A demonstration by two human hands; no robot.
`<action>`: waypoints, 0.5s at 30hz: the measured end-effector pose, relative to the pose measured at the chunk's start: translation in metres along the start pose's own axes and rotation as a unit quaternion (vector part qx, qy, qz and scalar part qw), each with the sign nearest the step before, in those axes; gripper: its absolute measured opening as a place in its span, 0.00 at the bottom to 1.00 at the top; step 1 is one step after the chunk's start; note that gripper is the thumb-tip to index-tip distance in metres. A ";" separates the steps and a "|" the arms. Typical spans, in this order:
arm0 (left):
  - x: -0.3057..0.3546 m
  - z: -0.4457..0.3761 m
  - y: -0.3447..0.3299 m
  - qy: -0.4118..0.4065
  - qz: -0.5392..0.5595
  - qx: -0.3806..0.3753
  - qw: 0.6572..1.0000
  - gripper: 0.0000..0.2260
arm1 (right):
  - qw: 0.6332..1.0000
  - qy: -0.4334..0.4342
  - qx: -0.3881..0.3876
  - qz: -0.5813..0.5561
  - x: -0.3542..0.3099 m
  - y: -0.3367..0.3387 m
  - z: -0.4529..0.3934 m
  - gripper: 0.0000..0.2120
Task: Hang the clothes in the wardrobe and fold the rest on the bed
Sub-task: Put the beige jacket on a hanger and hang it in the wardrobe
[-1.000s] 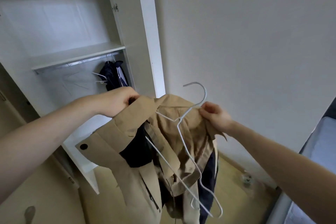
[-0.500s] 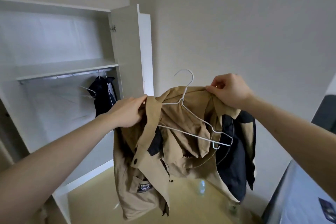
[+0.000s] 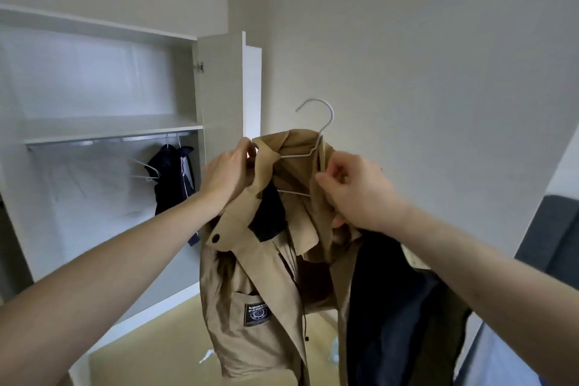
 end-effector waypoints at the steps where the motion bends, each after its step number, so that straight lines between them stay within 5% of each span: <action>1: -0.001 -0.001 0.003 0.004 0.012 0.011 1.000 0.12 | 1.000 0.013 0.004 0.003 0.001 -0.002 0.004 0.10; 4: -0.008 -0.003 0.016 -0.006 0.038 0.040 0.998 0.12 | 0.993 0.078 0.073 0.049 0.013 0.029 0.008 0.06; 6: -0.014 -0.004 0.028 -0.022 0.054 0.066 0.996 0.13 | 0.976 0.109 0.154 0.104 0.030 0.058 0.006 0.19; 8: -0.017 -0.003 0.040 -0.034 0.058 0.093 0.993 0.14 | 0.968 0.044 0.189 0.160 0.058 0.071 -0.002 0.40; 10: -0.015 -0.005 0.050 -0.045 0.060 0.112 0.991 0.18 | 0.974 -0.041 0.172 0.138 0.087 0.068 -0.012 0.49; 12: -0.013 -0.007 0.055 -0.055 0.059 0.115 0.990 0.16 | 0.981 -0.088 0.170 0.028 0.108 0.066 -0.021 0.40; 15: -0.016 -0.011 0.054 -0.061 0.028 0.078 0.995 0.13 | 0.972 -0.092 0.204 -0.075 0.126 0.075 -0.026 0.12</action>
Point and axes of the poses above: each hand's wrist, its own z-axis away from the middle knuckle, its own y-axis out of the back of the hand, x = y × z, the point moved 5 cm from there along -z, towards the middle knuckle, and after that the axes turned 7 degrees about -y, right-handed, at the moved point
